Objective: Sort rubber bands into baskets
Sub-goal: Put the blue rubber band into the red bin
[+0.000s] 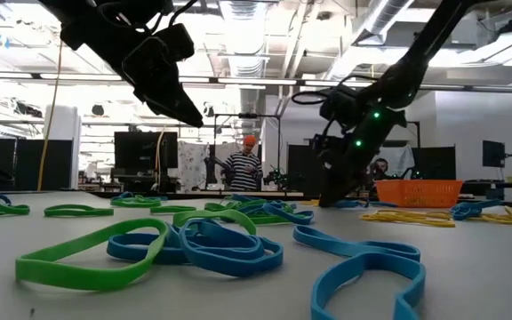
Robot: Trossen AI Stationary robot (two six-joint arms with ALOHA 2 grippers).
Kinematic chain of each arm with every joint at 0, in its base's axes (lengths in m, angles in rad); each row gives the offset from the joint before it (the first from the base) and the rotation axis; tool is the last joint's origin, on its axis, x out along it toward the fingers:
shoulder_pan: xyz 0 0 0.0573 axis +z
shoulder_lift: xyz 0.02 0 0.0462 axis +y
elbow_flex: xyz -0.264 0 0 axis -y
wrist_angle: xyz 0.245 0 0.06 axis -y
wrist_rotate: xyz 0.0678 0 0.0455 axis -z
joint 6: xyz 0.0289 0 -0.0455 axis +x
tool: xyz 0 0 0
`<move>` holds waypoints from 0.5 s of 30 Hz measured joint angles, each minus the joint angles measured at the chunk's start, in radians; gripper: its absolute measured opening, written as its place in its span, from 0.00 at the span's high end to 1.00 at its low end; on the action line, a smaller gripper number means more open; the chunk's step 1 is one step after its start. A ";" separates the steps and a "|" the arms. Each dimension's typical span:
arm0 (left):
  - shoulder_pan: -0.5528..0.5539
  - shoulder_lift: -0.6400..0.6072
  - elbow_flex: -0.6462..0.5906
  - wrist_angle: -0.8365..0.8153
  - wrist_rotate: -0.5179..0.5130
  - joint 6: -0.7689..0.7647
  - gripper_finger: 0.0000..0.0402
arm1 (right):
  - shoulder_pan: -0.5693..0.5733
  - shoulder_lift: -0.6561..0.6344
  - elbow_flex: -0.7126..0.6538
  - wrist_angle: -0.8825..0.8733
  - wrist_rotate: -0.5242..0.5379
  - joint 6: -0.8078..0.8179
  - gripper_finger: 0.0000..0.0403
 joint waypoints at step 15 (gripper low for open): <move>0.000 0.000 0.000 0.000 0.000 0.000 0.56 | 0.103 -0.070 0.099 -0.272 -0.014 0.012 0.96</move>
